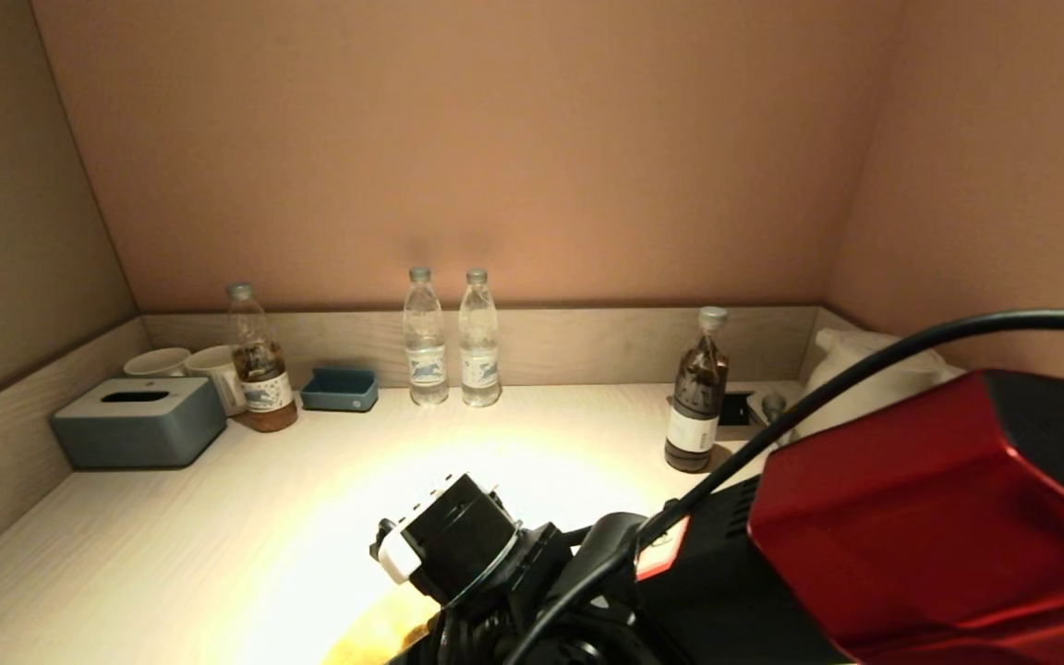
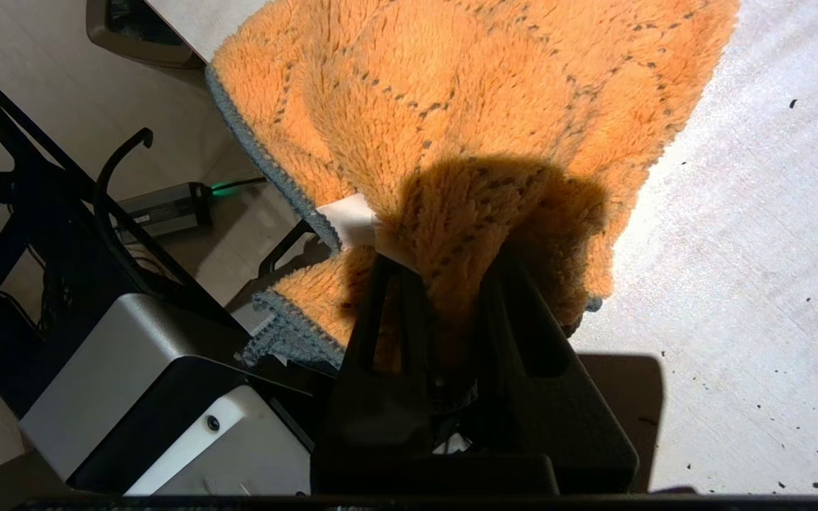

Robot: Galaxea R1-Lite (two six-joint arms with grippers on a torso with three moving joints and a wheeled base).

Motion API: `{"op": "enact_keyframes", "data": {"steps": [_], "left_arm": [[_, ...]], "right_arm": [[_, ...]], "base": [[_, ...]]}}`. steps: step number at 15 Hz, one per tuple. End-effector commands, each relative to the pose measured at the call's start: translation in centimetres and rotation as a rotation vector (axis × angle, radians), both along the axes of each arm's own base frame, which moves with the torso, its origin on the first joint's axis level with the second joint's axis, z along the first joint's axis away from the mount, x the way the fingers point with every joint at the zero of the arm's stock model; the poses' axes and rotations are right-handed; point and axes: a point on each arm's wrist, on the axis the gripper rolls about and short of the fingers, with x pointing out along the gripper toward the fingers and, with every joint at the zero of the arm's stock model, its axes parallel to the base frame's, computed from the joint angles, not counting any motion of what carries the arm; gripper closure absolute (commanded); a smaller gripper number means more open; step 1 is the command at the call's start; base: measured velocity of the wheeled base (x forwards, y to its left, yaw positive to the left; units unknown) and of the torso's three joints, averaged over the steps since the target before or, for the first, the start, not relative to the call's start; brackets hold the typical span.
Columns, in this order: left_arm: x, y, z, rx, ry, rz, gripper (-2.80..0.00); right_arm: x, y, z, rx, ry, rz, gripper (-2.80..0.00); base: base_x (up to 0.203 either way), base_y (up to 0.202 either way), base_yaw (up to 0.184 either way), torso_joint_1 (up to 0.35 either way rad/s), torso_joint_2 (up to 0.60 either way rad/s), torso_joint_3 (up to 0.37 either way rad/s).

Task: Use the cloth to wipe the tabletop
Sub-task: Sweep the stains on the table

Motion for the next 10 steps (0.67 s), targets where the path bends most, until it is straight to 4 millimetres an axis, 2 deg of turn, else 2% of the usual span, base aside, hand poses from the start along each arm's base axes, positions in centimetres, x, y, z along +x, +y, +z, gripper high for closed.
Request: {"op": "enact_keyframes", "data": {"steps": [1, 4, 5, 7, 9, 10], "left_arm": [[0.0, 0.0, 0.0, -0.001, 0.001, 0.001, 0.00], [0.0, 0.0, 0.0, -0.001, 0.001, 0.001, 0.00], [0.0, 0.0, 0.0, -0.001, 0.001, 0.001, 0.00], [0.0, 0.0, 0.0, -0.001, 0.001, 0.001, 0.00], [0.0, 0.0, 0.0, -0.001, 0.001, 0.001, 0.00], [0.0, 0.0, 0.0, -0.001, 0.001, 0.001, 0.00]], "right_arm": [[0.2, 0.2, -0.7, -0.016, 0.013, -0.001, 0.00], [3.3, 1.3, -2.0, -0.058, 0.012, -0.059, 0.00], [3.9, 1.1, -2.2, -0.075, 0.016, -0.074, 0.00], [5.7, -1.7, -1.9, -0.085, 0.023, -0.157, 0.00], [6.2, -4.8, -1.2, -0.095, 0.032, -0.224, 0.00], [6.2, -5.0, -1.2, -0.095, 0.031, -0.227, 0.00]], "base": [[0.000, 0.000, 0.000, 0.000, 0.00, 0.000], [0.000, 0.000, 0.000, 0.000, 0.00, 0.000], [0.000, 0.000, 0.000, 0.000, 0.00, 0.000], [0.000, 0.000, 0.000, 0.000, 0.00, 0.000], [0.000, 0.000, 0.000, 0.000, 0.00, 0.000], [0.000, 0.000, 0.000, 0.000, 0.00, 0.000]]}}
